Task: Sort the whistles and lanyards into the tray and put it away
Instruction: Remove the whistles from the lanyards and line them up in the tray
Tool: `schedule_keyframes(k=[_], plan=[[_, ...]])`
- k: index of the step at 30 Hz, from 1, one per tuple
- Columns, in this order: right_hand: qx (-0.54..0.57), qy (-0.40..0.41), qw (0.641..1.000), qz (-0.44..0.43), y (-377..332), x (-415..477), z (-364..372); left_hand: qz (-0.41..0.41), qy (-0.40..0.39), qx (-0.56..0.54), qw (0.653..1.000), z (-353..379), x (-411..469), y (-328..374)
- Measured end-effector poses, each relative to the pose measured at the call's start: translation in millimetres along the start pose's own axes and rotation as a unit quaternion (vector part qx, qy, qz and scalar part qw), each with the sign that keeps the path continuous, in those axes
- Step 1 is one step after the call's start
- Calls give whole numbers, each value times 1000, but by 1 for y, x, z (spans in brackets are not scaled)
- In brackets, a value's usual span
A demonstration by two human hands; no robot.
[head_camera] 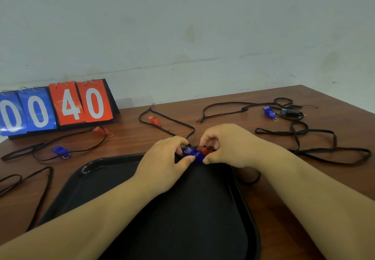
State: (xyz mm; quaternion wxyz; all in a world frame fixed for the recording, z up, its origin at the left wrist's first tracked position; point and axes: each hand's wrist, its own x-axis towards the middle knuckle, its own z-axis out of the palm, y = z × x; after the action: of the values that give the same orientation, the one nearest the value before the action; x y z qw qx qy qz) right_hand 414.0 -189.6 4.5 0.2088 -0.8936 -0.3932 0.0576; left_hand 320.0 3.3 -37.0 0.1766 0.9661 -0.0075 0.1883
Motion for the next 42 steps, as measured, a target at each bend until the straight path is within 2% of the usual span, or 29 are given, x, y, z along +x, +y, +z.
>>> schedule_keyframes(k=[9, 15, 18, 23, 27, 30, 38, 42], plan=[[55, -26, 998, -4, 14, -6, -16, -13, -28, 28, 999, -7, -3, 11], [67, 9, 998, 15, 29, -11, -25, -46, -49, -2, 998, -17, -5, 18], [63, 36, 997, 30, 38, -11, -35, -58, -23, -14, 998, -26, 8, 25], [27, 96, 989, 111, 75, -11, -78, -15, -3, 0, 1000, -27, 57, 63], [-17, 192, 961, 200, 136, -13, -103, 38, -17, -4, 999, -1, 107, 96], [-28, 248, 934, 258, 182, -25, -96, 52, -65, -8, 996, 28, 149, 122], [-2, 199, 935, 293, 230, -17, -78, 72, -175, 70, 979, 122, 223, 162], [1, 216, 923, 319, 237, -13, -77, 89, -158, 92, 979, 136, 226, 162]])
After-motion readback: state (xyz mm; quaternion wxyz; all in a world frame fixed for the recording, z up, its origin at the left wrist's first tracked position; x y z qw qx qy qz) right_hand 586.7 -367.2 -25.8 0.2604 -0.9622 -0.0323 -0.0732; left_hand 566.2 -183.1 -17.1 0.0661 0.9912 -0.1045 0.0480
